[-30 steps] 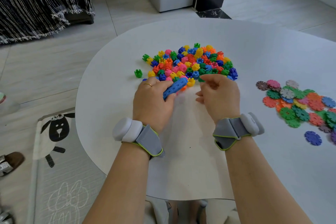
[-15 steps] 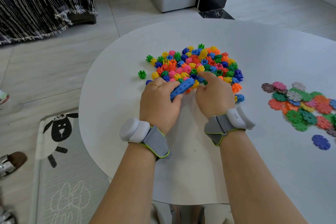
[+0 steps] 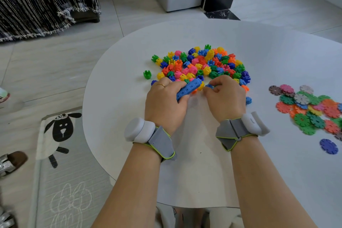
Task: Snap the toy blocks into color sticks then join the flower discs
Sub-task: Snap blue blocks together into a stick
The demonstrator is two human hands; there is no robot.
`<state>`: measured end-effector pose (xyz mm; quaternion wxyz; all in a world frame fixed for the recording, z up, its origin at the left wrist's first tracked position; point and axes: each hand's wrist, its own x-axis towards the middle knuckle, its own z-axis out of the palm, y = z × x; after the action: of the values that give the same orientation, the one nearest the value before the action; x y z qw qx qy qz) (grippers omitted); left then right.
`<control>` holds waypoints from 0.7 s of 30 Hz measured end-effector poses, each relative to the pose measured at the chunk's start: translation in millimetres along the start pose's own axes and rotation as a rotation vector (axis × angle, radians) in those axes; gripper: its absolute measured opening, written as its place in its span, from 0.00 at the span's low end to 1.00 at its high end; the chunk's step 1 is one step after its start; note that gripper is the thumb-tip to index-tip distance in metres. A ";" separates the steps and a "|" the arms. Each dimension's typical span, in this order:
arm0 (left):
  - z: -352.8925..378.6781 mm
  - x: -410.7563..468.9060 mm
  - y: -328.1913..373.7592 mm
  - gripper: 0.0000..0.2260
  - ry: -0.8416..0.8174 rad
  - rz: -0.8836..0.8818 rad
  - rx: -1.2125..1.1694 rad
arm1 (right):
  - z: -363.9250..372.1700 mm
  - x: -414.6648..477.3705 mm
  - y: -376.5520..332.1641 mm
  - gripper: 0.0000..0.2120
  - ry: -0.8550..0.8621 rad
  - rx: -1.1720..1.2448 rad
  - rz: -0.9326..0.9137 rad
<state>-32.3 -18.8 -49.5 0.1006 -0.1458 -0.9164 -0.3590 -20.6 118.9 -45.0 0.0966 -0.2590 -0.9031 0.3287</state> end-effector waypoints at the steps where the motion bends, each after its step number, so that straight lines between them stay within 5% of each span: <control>1: 0.2 -0.1 0.3 0.14 -0.005 0.003 0.004 | -0.9 -0.9 1.6 0.07 0.028 0.092 -0.005; 5: 0.9 0.3 1.4 0.14 -0.019 0.023 0.016 | -12.7 -10.0 -0.8 0.04 -0.055 0.687 0.135; 8: 2.1 -0.5 4.1 0.13 -0.018 0.034 0.021 | -17.6 -14.9 -3.8 0.03 -0.161 0.893 0.229; 21: 5.2 -1.5 11.6 0.14 -0.028 0.097 -0.020 | -24.1 -19.3 0.1 0.02 -0.165 1.109 0.288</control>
<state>-27.4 -7.4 -46.4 0.1036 -0.1960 -0.9059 -0.3608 4.1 121.9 -26.7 0.1014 -0.2636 -0.5559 0.7818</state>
